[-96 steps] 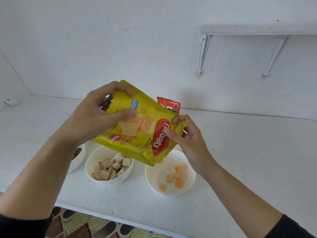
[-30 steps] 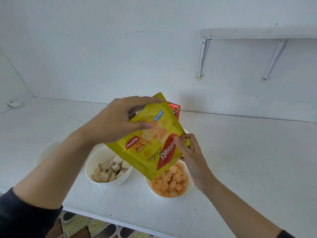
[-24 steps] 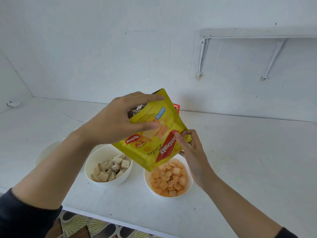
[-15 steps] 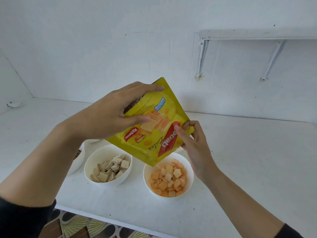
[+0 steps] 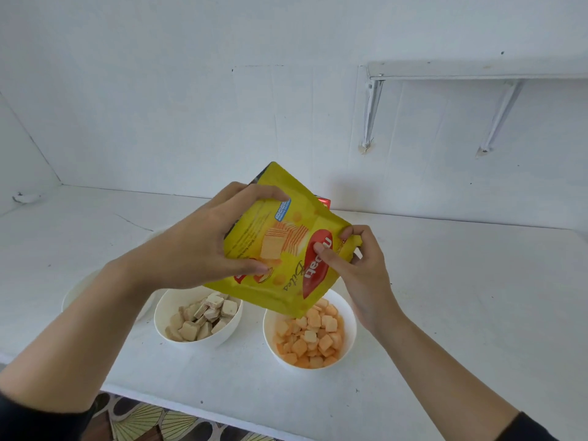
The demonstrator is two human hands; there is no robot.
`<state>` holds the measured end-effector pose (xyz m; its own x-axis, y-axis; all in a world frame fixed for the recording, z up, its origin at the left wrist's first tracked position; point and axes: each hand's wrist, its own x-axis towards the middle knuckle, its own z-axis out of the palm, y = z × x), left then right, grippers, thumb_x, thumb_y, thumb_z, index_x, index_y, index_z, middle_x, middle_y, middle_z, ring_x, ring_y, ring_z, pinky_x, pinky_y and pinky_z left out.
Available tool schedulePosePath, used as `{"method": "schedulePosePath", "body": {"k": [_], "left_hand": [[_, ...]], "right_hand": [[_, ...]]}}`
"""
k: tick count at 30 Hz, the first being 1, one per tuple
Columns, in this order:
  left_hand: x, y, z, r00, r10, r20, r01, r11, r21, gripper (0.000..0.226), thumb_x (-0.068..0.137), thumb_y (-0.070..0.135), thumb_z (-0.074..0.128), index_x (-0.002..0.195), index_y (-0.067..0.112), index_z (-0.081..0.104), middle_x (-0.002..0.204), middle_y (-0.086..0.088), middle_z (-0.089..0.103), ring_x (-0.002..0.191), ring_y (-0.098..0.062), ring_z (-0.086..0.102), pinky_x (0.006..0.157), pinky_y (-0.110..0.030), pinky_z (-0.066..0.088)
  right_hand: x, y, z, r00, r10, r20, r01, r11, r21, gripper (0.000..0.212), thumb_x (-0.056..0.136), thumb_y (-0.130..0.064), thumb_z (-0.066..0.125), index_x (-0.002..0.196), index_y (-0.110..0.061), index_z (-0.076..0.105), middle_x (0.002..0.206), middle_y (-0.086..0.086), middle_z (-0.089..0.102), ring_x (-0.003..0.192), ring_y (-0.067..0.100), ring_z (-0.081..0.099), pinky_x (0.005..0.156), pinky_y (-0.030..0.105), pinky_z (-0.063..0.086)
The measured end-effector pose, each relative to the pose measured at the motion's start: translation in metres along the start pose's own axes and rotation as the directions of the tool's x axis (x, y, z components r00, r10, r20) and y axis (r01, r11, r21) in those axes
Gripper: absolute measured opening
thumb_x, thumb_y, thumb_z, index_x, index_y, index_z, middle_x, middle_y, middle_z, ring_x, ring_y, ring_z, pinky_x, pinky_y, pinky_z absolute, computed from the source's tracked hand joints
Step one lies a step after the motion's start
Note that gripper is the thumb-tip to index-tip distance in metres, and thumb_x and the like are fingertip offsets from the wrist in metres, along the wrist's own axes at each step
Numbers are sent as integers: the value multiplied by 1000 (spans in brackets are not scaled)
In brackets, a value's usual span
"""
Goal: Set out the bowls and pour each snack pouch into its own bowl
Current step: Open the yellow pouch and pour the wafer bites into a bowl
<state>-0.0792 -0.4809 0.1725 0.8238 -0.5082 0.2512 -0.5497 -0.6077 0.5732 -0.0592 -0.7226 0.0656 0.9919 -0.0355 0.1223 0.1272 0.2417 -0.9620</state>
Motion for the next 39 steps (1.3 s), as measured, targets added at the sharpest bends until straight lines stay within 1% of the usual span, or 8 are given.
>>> {"method": "schedulePosePath", "body": {"k": [8, 13, 18, 23, 27, 31, 35, 39], "left_hand": [[-15, -5, 10, 959, -79, -274, 31, 984, -176, 61, 78, 21, 81, 127, 46, 54, 124, 28, 62, 95, -4, 73, 61, -19, 60], [-27, -24, 36, 903, -180, -390, 59, 951, -303, 39, 84, 14, 78, 117, 33, 67, 111, 13, 74, 88, -16, 76, 65, -32, 64], [-34, -31, 68, 793, -326, -515, 62, 884, -463, 36, 83, 2, 77, 108, 26, 67, 106, 6, 74, 83, -13, 76, 60, -22, 60], [-38, -34, 86, 728, -430, -533, 92, 833, -546, 38, 81, 3, 81, 106, 28, 67, 112, 14, 71, 97, -15, 73, 66, -25, 61], [-44, -35, 88, 715, -479, -510, 121, 803, -584, 40, 78, 2, 83, 106, 25, 67, 114, 9, 73, 95, -16, 74, 66, -27, 62], [-49, -34, 90, 697, -528, -485, 138, 763, -631, 49, 73, 5, 85, 111, 26, 63, 115, 5, 72, 91, -18, 76, 62, -33, 64], [-53, -32, 94, 668, -589, -454, 176, 718, -674, 62, 64, 6, 91, 112, 30, 58, 114, -1, 71, 87, -21, 77, 57, -39, 63], [-52, -32, 98, 649, -619, -443, 210, 705, -677, 64, 60, 16, 93, 109, 32, 56, 114, 1, 71, 90, -25, 76, 60, -47, 63]], "right_hand": [[-1, 6, -1, 1000, 12, 21, -12, 1000, 8, 45, 79, -9, 84, 108, -15, 50, 118, 1, 68, 106, 21, 72, 74, 37, 63], [2, 5, 0, 1000, 7, 19, -7, 1000, 26, 78, 71, -11, 90, 126, -39, 42, 121, 0, 63, 103, 17, 72, 82, 42, 63], [-1, 11, 2, 992, 96, 84, -92, 995, -49, 103, 56, -24, 98, 129, -60, 36, 119, 0, 71, 104, 19, 73, 86, 45, 62], [-4, 16, 6, 989, 90, 120, -71, 986, -151, 117, 44, -34, 103, 135, -61, 35, 135, -6, 60, 116, 19, 67, 87, 47, 62], [-3, 15, 3, 987, 93, 133, -65, 977, -204, 111, 44, -36, 103, 133, -56, 41, 131, -6, 64, 114, 17, 68, 86, 45, 62], [0, 9, 0, 990, 117, 79, -103, 983, -152, 79, 63, -22, 95, 127, -41, 51, 96, -7, 78, 87, 11, 76, 67, 31, 63], [3, 1, -2, 994, 107, 6, -107, 994, -23, 50, 75, -13, 87, 113, -26, 58, 91, 10, 79, 85, 26, 78, 73, 46, 64], [2, -6, 2, 995, 77, -57, -72, 994, 80, 34, 79, -8, 83, 106, -13, 62, 90, 16, 79, 89, 31, 77, 68, 40, 63]]}}
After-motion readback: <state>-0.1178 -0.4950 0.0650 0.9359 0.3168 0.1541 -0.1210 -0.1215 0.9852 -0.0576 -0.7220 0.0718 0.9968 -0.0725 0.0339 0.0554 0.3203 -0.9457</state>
